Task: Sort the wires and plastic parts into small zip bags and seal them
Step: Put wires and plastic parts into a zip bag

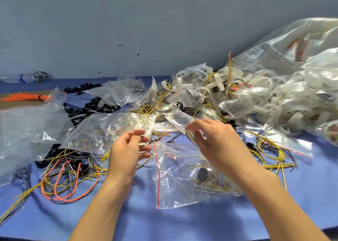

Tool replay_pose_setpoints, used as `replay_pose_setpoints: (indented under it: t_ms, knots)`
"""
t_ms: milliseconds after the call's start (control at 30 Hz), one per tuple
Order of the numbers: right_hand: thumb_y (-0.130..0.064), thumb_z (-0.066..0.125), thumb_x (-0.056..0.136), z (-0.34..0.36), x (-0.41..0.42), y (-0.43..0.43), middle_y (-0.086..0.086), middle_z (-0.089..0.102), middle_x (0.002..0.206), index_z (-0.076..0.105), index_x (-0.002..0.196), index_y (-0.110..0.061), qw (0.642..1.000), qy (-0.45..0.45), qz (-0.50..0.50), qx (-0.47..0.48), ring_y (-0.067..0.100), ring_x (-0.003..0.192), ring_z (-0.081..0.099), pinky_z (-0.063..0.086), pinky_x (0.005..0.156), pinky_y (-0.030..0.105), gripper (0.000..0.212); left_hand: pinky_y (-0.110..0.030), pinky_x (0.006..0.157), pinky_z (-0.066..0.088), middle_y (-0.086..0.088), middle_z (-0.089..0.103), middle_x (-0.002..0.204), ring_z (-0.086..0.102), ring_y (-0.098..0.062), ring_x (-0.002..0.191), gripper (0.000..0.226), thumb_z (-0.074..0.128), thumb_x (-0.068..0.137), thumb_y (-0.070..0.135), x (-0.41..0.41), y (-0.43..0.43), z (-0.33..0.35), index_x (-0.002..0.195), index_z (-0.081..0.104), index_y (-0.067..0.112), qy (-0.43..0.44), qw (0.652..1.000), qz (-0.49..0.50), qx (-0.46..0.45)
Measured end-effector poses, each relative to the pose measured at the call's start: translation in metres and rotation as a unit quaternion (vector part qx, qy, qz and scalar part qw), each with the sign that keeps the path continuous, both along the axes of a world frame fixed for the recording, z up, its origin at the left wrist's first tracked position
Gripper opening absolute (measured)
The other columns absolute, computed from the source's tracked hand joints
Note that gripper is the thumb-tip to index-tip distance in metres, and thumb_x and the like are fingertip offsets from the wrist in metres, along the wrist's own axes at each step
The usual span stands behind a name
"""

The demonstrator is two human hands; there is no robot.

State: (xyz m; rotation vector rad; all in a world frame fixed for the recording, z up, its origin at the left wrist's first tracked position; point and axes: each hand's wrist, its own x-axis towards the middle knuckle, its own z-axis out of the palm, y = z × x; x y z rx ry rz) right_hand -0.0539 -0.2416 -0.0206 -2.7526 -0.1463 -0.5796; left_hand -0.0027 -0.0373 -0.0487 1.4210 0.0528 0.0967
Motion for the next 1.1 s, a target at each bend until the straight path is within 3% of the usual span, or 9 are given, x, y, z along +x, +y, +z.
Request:
replay_pose_setpoints:
  t_ms: [200,333,467,633,800,933,1033,1100]
  knots:
    - [-0.031,0.046,0.098,0.0,0.024,-0.023,-0.01,0.068,0.109,0.064,0.113,-0.033,0.989,0.132,0.009,0.06,0.015,0.1,0.061,0.049,0.088,0.036,0.024,-0.016,0.064,0.053,-0.001,0.072,0.092,0.064,-0.008,0.076,0.024,0.047,0.096,0.004,0.031,-0.027,0.001,0.098,0.067,0.017,-0.044,0.995,-0.055,0.064]
    - [-0.033,0.048,0.098,-0.002,0.039,-0.026,-0.012,0.069,0.11,0.064,0.116,-0.034,0.983,0.15,0.028,0.104,0.01,0.096,0.061,0.049,0.087,0.032,0.024,-0.022,0.072,0.053,-0.004,0.068,0.096,0.065,-0.014,0.081,0.021,0.049,0.097,0.007,0.06,-0.047,-0.009,0.1,0.066,0.019,0.018,0.989,-0.112,0.096]
    - [-0.036,0.048,0.098,-0.008,0.044,-0.033,-0.012,0.069,0.107,0.064,0.114,-0.034,0.979,0.153,0.034,0.13,0.008,0.088,0.06,0.048,0.085,0.03,0.023,-0.023,0.058,0.055,-0.002,0.064,0.09,0.071,-0.015,0.067,0.021,0.049,0.097,0.008,0.086,-0.069,-0.017,0.107,0.064,0.018,0.09,0.98,-0.151,0.092]
    - [-0.038,0.046,0.098,-0.012,0.046,-0.043,-0.017,0.066,0.105,0.063,0.114,-0.036,0.977,0.157,0.04,0.14,0.004,0.089,0.059,0.05,0.083,0.029,0.023,-0.022,0.045,0.049,-0.007,0.065,0.093,0.061,-0.012,0.053,0.02,0.052,0.096,0.012,0.101,-0.085,-0.019,0.11,0.066,0.009,0.124,0.978,-0.149,0.071]
    - [-0.04,0.046,0.098,-0.014,0.049,-0.047,-0.013,0.06,0.119,0.053,0.125,-0.038,0.979,0.131,0.027,0.151,0.008,0.106,0.057,0.046,0.095,0.032,0.028,-0.02,0.048,0.05,-0.001,0.07,0.088,0.064,-0.008,0.057,0.018,0.053,0.097,0.013,0.092,-0.089,0.017,0.099,0.07,0.01,0.043,0.988,-0.147,-0.009]
    - [-0.045,0.054,0.094,-0.014,0.05,-0.046,-0.004,0.045,0.142,0.032,0.147,-0.03,0.985,0.087,-0.016,0.149,0.015,0.132,0.044,0.036,0.108,0.036,0.059,-0.022,0.055,0.053,-0.002,0.071,0.093,0.067,-0.011,0.068,0.02,0.052,0.098,0.014,0.067,-0.084,0.062,0.101,0.071,0.007,-0.004,0.981,-0.188,-0.05]
    - [-0.056,0.062,0.085,-0.004,0.044,-0.039,-0.011,0.04,0.146,0.024,0.15,-0.035,0.966,0.081,-0.002,0.247,0.008,0.135,0.04,0.035,0.111,0.036,0.078,-0.022,0.058,0.054,-0.004,0.074,0.096,0.068,-0.013,0.075,0.022,0.05,0.098,0.015,0.043,-0.081,0.088,0.101,0.071,0.008,-0.042,0.972,-0.225,-0.053]
    - [-0.051,0.068,0.084,0.004,0.038,-0.032,-0.018,0.057,0.129,0.041,0.138,-0.041,0.931,0.068,0.052,0.354,0.003,0.119,0.054,0.043,0.103,0.032,0.061,-0.023,0.058,0.054,-0.005,0.075,0.098,0.069,-0.014,0.076,0.022,0.05,0.098,0.015,0.026,-0.08,0.102,0.101,0.071,0.01,-0.066,0.963,-0.255,-0.057]
